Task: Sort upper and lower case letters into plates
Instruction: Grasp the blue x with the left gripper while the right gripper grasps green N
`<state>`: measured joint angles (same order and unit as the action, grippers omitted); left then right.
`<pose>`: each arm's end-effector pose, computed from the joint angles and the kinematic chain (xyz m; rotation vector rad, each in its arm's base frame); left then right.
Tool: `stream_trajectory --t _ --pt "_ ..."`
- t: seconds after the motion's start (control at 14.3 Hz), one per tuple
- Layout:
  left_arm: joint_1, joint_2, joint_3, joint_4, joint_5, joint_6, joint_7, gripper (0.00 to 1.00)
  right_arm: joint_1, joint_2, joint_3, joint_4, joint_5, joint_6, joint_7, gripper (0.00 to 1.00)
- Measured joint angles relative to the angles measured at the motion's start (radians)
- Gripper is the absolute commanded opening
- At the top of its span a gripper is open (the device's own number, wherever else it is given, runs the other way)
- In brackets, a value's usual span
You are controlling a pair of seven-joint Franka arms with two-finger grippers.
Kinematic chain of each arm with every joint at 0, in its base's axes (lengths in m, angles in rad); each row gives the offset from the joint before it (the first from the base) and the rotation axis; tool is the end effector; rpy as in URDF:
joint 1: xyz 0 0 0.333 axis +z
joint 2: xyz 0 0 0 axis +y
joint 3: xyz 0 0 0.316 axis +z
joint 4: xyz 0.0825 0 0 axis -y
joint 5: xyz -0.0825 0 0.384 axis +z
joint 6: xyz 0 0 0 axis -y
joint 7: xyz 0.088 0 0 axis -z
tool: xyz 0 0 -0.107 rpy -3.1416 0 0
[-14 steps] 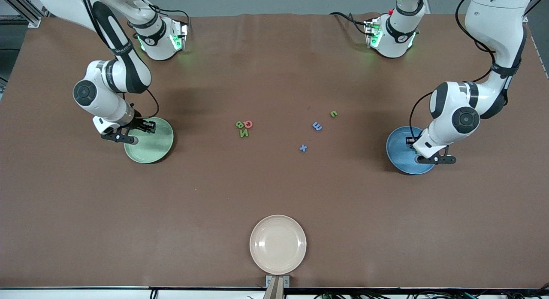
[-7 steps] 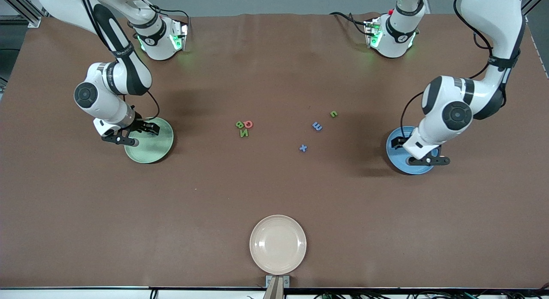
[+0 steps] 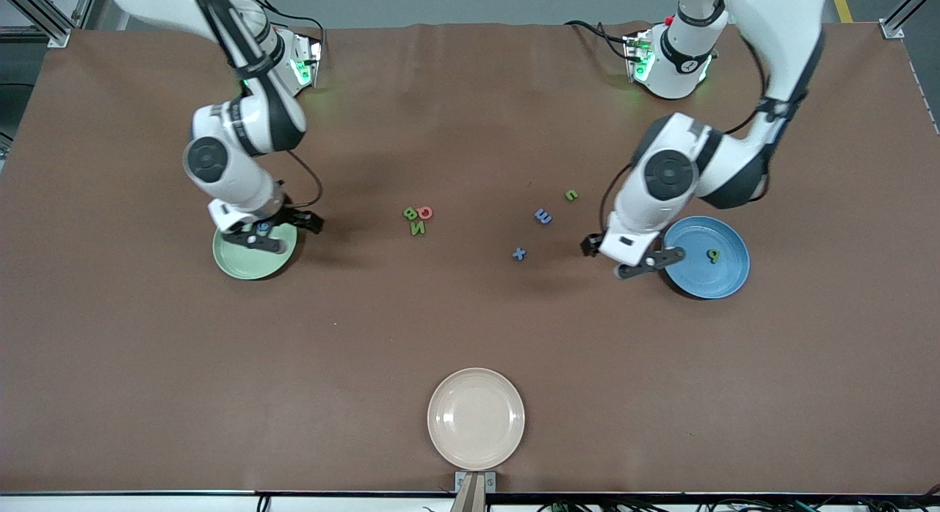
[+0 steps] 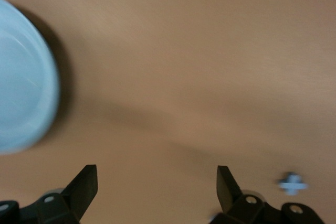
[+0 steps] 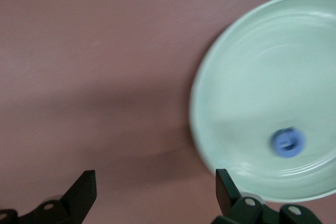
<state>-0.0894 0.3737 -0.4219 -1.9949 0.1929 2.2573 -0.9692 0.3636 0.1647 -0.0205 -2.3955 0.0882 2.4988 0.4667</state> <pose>0.5270 -0.2807 0.2818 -3.0501 -0.5394 0.0879 0.4657 0.1656 0.2434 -3.1051 0.3047 0.1169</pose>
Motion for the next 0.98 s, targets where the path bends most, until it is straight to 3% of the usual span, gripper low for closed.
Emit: stream_trajectory --t 0.21,0.56,0.98 --pt "-0.093 0.111 0.001 0.087 0.0 0.002 -0.191 1.0 0.142 0.008 0.002 0.042 0.006 0.001 0.026 1.0" --pt "-0.178 0.241 0.004 0.175 0.001 0.045 -0.234 1.0 0.3 0.126 0.001 0.186 0.006 0.001 0.099 1.0" --pt "-0.204 0.31 0.006 0.194 0.07 0.09 -0.236 1.0 0.39 0.306 -0.002 0.343 0.005 0.009 0.179 0.8"
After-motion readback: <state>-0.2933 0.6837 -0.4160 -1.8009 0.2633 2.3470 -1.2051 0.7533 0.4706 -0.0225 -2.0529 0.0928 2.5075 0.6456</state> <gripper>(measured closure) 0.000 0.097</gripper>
